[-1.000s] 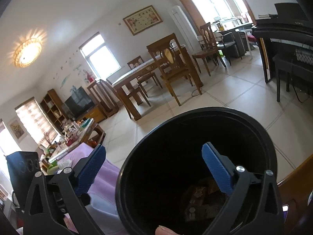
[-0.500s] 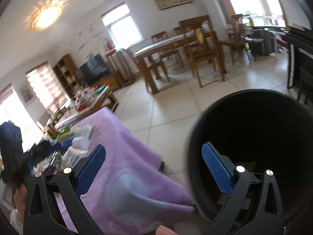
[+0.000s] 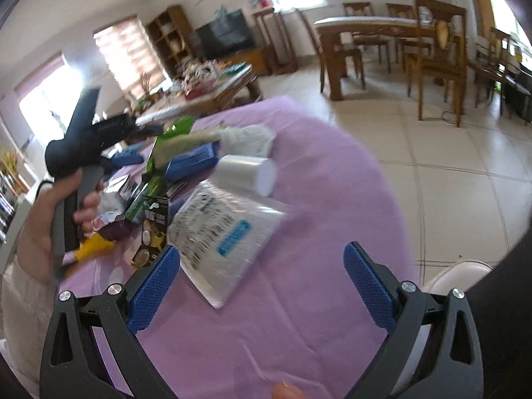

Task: Collect trash
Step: 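Grasp the green sachet with the left tool while the right tool grasps the white packet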

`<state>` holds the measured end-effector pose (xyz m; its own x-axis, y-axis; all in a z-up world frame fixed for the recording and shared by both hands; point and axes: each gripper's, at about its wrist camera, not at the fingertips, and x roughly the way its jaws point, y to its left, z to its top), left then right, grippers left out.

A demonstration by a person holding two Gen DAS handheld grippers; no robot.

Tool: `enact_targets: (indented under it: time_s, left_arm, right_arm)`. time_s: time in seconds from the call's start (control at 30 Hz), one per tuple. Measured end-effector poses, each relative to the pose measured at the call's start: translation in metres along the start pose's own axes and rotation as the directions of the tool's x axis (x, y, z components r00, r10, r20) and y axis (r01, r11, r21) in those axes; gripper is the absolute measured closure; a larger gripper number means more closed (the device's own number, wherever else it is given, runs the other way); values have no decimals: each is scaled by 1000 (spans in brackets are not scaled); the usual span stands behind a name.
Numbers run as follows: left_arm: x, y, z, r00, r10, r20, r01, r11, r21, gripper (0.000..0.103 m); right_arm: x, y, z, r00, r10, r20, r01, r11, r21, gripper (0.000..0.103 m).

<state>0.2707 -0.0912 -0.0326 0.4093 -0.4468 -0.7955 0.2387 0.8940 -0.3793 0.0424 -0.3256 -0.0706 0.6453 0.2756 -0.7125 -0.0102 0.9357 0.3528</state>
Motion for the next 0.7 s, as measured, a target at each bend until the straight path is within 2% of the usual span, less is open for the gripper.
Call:
enact_targets:
  time_s: [0.1, 0.2, 0.27, 0.4, 0.47, 0.57, 0.6, 0.63, 0.67, 0.7]
  left_arm:
    - [14, 4, 11, 997, 10, -78, -11, 1000, -12, 6]
    - [24, 5, 17, 990, 53, -134, -48, 998, 38, 6]
    - [32, 5, 22, 985, 51, -164, -42, 997, 60, 6]
    - [39, 12, 29, 985, 54, -163, -39, 995, 96, 12]
    - [37, 13, 29, 988, 5, -157, 8, 997, 78, 32]
    - [33, 14, 22, 990, -37, -139, 47, 996, 71, 49]
    - [31, 14, 21, 990, -46, -135, 56, 996, 70, 55]
    - [29, 14, 19, 987, -75, -139, 84, 995, 56, 73]
    - [26, 16, 14, 986, -98, -136, 105, 993, 48, 74]
    - [25, 16, 12, 987, -91, -135, 99, 994, 52, 74]
  right_arm:
    - [13, 8, 8, 999, -9, -44, 8, 1000, -16, 5]
    - [29, 14, 16, 996, -14, -93, 10, 999, -36, 5]
    - [34, 15, 19, 994, -18, -109, 12, 999, -50, 5]
    - [49, 22, 20, 989, -20, -149, 7, 996, -87, 5]
    - [55, 26, 18, 986, -33, -164, 14, 993, -118, 5]
    - [59, 29, 14, 987, -43, -158, 19, 988, -150, 6]
    - [59, 30, 14, 987, -37, -157, 13, 988, -152, 14]
    - [56, 30, 14, 988, -26, -153, 2, 988, -153, 15]
    - [55, 30, 13, 988, -22, -153, -2, 988, -155, 22]
    - [54, 30, 12, 988, -17, -152, -7, 988, -156, 37]
